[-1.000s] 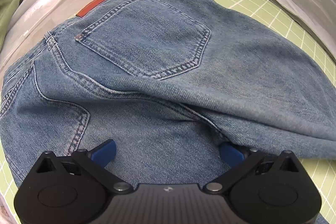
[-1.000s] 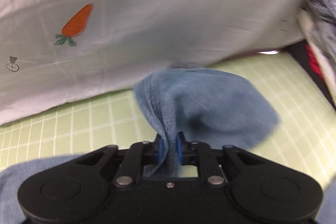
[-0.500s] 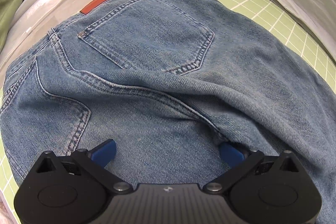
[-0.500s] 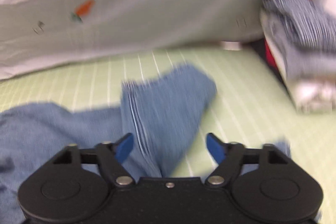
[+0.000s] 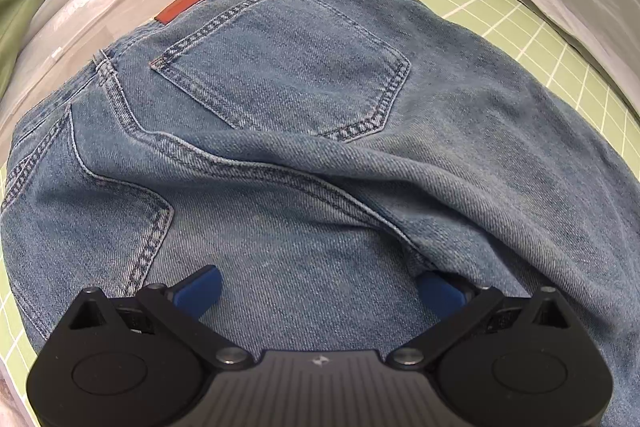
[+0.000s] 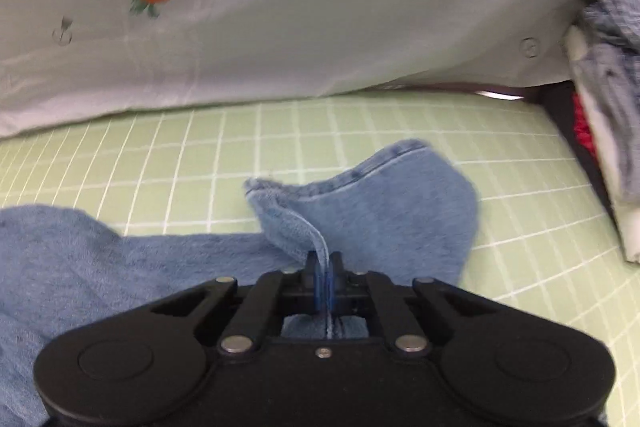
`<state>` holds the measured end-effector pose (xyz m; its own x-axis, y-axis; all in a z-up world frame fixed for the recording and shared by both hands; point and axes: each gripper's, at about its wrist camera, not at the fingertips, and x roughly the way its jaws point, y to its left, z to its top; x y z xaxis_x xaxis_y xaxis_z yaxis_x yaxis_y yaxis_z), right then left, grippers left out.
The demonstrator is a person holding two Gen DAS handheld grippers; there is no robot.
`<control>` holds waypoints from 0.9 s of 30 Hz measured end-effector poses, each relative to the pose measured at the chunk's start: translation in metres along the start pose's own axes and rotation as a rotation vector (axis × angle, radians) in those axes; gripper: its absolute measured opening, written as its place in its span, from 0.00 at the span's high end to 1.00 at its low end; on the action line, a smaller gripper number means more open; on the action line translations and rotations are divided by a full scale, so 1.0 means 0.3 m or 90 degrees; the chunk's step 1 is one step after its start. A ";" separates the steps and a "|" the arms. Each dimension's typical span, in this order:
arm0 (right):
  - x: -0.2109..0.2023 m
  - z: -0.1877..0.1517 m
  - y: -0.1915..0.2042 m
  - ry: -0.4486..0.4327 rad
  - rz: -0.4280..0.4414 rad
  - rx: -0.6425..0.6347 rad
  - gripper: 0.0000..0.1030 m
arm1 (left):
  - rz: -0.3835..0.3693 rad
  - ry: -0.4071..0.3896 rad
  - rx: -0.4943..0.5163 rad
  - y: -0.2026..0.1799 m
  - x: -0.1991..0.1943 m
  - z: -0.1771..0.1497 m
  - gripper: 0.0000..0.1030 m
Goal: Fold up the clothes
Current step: 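Lay the held cuff down on the mat and open the right tool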
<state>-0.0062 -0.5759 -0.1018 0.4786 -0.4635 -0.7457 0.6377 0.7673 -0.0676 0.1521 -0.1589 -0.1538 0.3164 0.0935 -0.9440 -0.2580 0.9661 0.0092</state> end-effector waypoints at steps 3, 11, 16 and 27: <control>-0.102 -0.035 -0.157 -0.012 -0.072 0.065 0.96 | 0.000 -0.001 0.000 0.000 0.003 0.004 0.00; -0.128 -0.275 -0.436 0.140 -0.200 0.245 0.65 | 0.004 0.005 -0.010 -0.003 0.003 0.003 0.00; -0.148 -0.203 -0.411 0.055 -0.182 0.229 0.31 | 0.005 0.008 -0.015 -0.001 0.003 0.004 0.00; 0.260 0.029 -0.480 0.052 -0.058 0.184 0.15 | 0.009 0.006 -0.024 -0.003 0.003 -0.005 0.00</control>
<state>-0.0555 -0.7263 -0.1443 0.3687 -0.4789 -0.7967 0.8267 0.5609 0.0454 0.1512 -0.1601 -0.1553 0.3038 0.1044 -0.9470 -0.2963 0.9551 0.0103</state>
